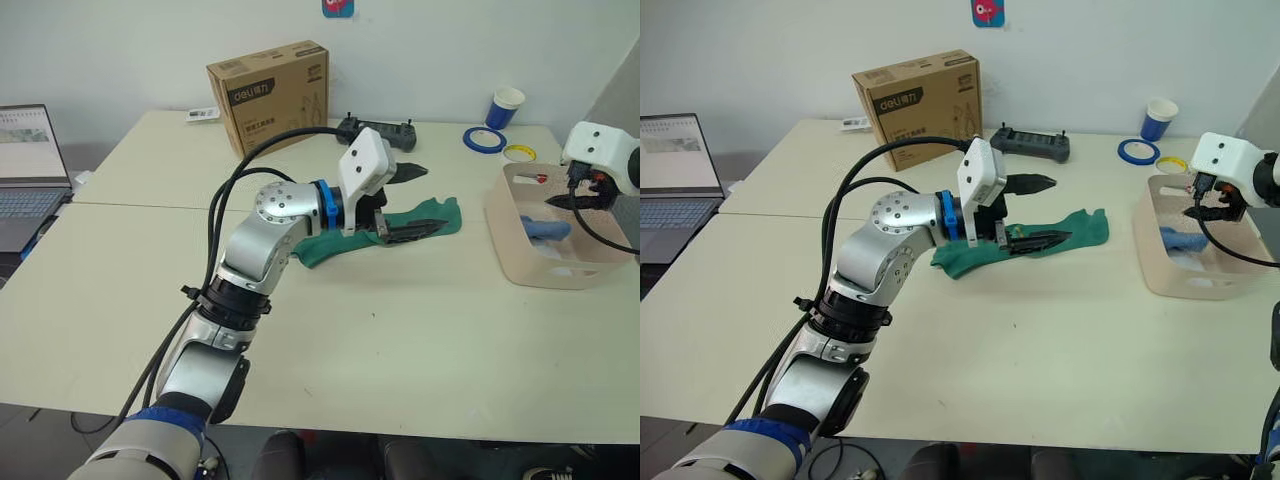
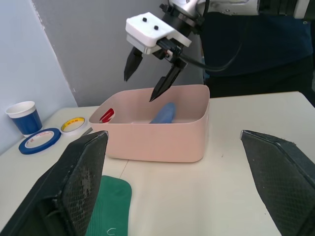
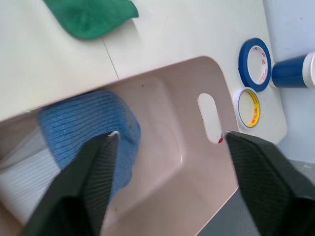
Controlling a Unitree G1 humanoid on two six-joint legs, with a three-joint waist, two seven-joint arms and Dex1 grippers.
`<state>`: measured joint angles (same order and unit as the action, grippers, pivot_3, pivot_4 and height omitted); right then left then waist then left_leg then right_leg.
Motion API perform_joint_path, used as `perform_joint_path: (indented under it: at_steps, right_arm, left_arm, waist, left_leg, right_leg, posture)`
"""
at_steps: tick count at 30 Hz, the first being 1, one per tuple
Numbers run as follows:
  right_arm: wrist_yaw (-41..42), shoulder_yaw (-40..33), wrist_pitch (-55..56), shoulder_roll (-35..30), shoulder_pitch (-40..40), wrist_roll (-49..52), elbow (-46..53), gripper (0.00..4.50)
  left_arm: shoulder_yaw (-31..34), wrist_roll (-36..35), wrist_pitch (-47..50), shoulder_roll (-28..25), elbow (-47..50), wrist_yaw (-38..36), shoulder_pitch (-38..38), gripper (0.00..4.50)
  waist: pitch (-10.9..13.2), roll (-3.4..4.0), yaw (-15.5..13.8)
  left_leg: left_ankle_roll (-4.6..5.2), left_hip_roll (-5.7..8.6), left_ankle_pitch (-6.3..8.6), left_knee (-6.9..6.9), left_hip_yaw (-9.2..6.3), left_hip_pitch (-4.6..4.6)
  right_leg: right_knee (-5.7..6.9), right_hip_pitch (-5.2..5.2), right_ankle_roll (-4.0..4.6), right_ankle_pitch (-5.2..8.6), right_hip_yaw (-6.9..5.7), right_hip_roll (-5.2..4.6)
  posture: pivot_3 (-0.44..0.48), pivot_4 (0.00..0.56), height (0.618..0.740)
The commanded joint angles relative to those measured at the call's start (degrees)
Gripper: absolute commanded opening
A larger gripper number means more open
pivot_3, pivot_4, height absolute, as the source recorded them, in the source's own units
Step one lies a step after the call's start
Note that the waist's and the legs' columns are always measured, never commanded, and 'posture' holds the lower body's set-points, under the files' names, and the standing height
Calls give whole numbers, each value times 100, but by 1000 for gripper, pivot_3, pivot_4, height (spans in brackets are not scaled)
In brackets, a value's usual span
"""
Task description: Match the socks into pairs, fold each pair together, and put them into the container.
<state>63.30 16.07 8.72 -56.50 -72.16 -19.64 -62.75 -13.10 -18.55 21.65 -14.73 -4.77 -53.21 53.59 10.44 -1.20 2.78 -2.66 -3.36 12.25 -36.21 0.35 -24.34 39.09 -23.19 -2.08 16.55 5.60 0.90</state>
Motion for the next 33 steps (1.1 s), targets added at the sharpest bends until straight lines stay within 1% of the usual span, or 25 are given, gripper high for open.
perform_joint_path:
  at_steps: [1,7,8,12,15,20,23,26,28,29,30,32,33]
  right_arm:
    - [-284,-112,148,16,146,-9,-83,2455]
    - [-123,-76,134,141,838,62,13,273]
    - [-106,-79,142,132,915,66,26,29]
    - [102,-179,-31,132,1092,182,141,29]
    - [-33,-196,35,135,1163,137,75,29]
    - [-317,-365,-52,-24,775,139,161,29]
    - [-216,-543,-155,-204,505,279,491,29]
    - [-362,-782,-251,-276,422,428,900,29]
    - [-317,-1106,-739,-128,593,822,1559,396]
    - [-268,-1276,-903,-58,777,1048,1910,606]
    - [-361,-1527,-1411,181,1133,1396,2724,913]
    - [-586,-1874,-1955,468,1738,1793,3801,1631]
    - [-940,-2050,-2187,811,2218,1952,4532,1977]
  left_arm:
    - [39,36,-129,62,134,-8,89,4500]
    - [30,28,-79,104,248,-31,-13,4500]
    - [36,22,-67,99,264,-38,-25,4500]
    - [49,39,-121,-5,223,-146,-113,4500]
    - [58,74,-151,-13,193,-144,-156,4500]
    - [144,54,-31,-84,366,-1,-326,4500]
    - [300,17,42,-300,561,71,-595,4500]
    - [517,15,52,-447,736,303,-871,4500]
    - [678,52,43,-611,871,430,-1162,4500]
    - [714,91,89,-606,952,584,-1275,4500]
    - [851,137,71,-703,1053,732,-1527,4500]
    - [922,262,89,-764,1228,1015,-1859,4500]
    - [958,384,22,-839,1343,1157,-2152,4500]
  waist:
    - [0,0,-1]
    - [-1,3,-6]
    - [-2,3,-6]
    - [-5,9,28]
    - [-5,8,30]
    - [-3,10,51]
    - [7,28,84]
    - [7,28,100]
    - [7,28,111]
    - [7,28,122]
    - [7,27,119]
    - [6,24,142]
    - [5,23,138]
  left_leg:
    - [0,0,0,0,0,0]
    - [-1,-1,-1,-1,-4,0]
    - [-1,-1,-1,-1,-4,0]
    - [-1,0,-1,-10,-1,0]
    - [-1,-1,-1,-34,-5,1]
    - [14,5,8,-75,-5,1]
    - [18,10,10,-75,-1,10]
    - [17,8,10,-71,-8,23]
    - [18,6,10,-71,-11,31]
    - [18,5,10,-71,-9,34]
    - [18,5,10,-71,-10,36]
    - [18,-3,11,-74,-14,47]
    - [18,-4,11,-74,-20,55]
  right_leg:
    - [0,0,0,0,1,0]
    - [1,2,0,0,-5,1]
    - [2,2,0,0,-4,0]
    - [10,2,-2,-1,1,0]
    - [34,2,-3,-1,-2,1]
    - [75,3,-9,-3,6,1]
    - [81,3,-14,-6,20,1]
    - [88,6,-14,-6,17,5]
    - [89,14,-14,-6,15,7]
    - [88,16,-14,-6,19,7]
    - [88,21,-14,-6,18,7]
    - [86,41,-14,-5,13,8]
    - [85,54,-14,-5,8,9]
  posture:
    - [0,150,740]
    - [0,150,740]
    - [0,150,740]
    - [0,150,740]
    - [0,150,740]
    - [0,150,740]
    - [0,150,740]
    - [0,150,740]
    - [0,150,740]
    - [0,150,740]
    - [0,150,740]
    - [0,150,740]
    - [0,150,740]
